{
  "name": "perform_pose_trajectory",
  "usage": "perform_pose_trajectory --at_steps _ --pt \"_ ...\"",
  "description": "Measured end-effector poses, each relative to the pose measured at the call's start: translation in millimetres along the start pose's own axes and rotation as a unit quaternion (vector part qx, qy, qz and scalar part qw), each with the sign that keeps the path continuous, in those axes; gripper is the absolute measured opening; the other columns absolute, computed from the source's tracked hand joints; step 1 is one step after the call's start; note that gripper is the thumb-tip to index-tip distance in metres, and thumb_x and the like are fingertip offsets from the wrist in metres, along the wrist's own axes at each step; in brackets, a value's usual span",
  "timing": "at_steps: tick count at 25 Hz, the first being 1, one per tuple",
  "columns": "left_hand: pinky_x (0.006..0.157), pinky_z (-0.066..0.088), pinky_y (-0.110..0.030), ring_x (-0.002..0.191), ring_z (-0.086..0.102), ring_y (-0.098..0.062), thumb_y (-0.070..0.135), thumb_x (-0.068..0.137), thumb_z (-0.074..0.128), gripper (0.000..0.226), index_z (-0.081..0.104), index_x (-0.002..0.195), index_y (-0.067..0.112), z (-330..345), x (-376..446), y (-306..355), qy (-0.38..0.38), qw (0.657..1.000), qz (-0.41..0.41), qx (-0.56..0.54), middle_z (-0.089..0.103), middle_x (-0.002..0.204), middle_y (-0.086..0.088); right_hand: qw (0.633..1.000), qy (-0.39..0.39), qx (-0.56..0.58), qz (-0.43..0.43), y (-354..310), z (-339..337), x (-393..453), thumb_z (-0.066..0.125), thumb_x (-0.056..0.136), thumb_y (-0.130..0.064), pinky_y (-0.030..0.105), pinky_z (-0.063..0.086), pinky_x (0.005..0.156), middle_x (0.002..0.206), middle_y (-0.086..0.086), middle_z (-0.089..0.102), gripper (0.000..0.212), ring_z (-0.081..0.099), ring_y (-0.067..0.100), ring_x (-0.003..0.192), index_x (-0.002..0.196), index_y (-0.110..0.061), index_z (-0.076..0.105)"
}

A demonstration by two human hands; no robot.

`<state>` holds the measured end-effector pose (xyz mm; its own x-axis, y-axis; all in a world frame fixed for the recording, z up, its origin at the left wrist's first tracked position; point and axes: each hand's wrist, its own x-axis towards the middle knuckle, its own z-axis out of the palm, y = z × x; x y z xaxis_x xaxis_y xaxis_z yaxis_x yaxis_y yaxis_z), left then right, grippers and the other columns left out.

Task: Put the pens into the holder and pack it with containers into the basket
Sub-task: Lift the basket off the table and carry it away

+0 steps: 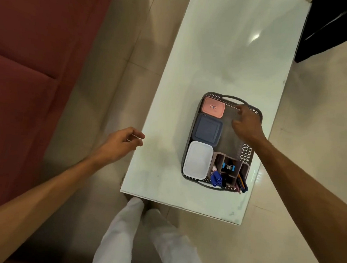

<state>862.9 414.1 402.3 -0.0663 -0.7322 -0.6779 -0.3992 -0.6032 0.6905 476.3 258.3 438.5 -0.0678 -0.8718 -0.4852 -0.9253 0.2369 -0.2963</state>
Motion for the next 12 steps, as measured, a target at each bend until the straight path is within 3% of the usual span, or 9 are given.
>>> perform_pose_trajectory --at_steps 2,4,7,10,12 --pt "0.067 0.050 -0.008 0.078 0.071 0.005 0.019 0.100 0.068 0.013 0.074 0.107 0.029 0 -5 1 -0.007 1.000 -0.015 -0.012 0.079 0.096 0.006 0.999 0.005 -0.043 -0.018 3 -22 1 0.058 0.087 -0.002 0.041 0.048 0.100 0.137 0.024 0.060 0.061 0.057 0.040 0.126 0.147 -0.009 0.049" --pt "0.075 0.056 -0.020 0.080 0.072 0.001 0.034 0.092 0.071 0.011 0.074 0.103 0.033 2 -12 1 -0.011 0.999 -0.030 -0.030 0.080 0.098 0.004 0.997 0.010 -0.071 -0.022 6 -40 4 0.055 0.091 -0.002 0.043 0.045 0.100 0.136 0.027 0.055 0.061 0.054 0.042 0.126 0.149 -0.015 0.047" --pt "0.088 0.062 -0.038 0.090 0.076 -0.014 0.053 0.077 0.067 0.031 0.075 0.101 0.034 19 -19 -13 -0.007 0.997 -0.064 -0.049 0.080 0.097 0.006 0.994 0.012 -0.100 -0.039 11 -54 10 0.050 0.096 -0.003 0.043 0.043 0.101 0.138 0.027 0.053 0.059 0.053 0.042 0.127 0.153 -0.016 0.043" --pt "0.083 0.060 -0.035 0.089 0.076 -0.015 0.035 0.096 0.070 0.009 0.076 0.101 0.030 52 -29 -23 0.007 0.991 -0.106 -0.078 0.081 0.093 0.008 0.992 -0.008 -0.117 -0.054 21 -52 27 0.050 0.100 -0.010 0.045 0.040 0.109 0.146 0.025 0.051 0.056 0.050 0.041 0.133 0.155 -0.016 0.040" --pt "0.072 0.055 -0.023 0.084 0.074 -0.013 0.029 0.102 0.067 0.009 0.076 0.101 0.027 84 -41 -25 0.024 0.983 -0.140 -0.119 0.081 0.094 0.005 0.991 -0.032 -0.113 -0.058 24 -46 42 0.050 0.102 -0.015 0.045 0.038 0.112 0.148 0.024 0.050 0.054 0.047 0.041 0.137 0.155 -0.015 0.040"
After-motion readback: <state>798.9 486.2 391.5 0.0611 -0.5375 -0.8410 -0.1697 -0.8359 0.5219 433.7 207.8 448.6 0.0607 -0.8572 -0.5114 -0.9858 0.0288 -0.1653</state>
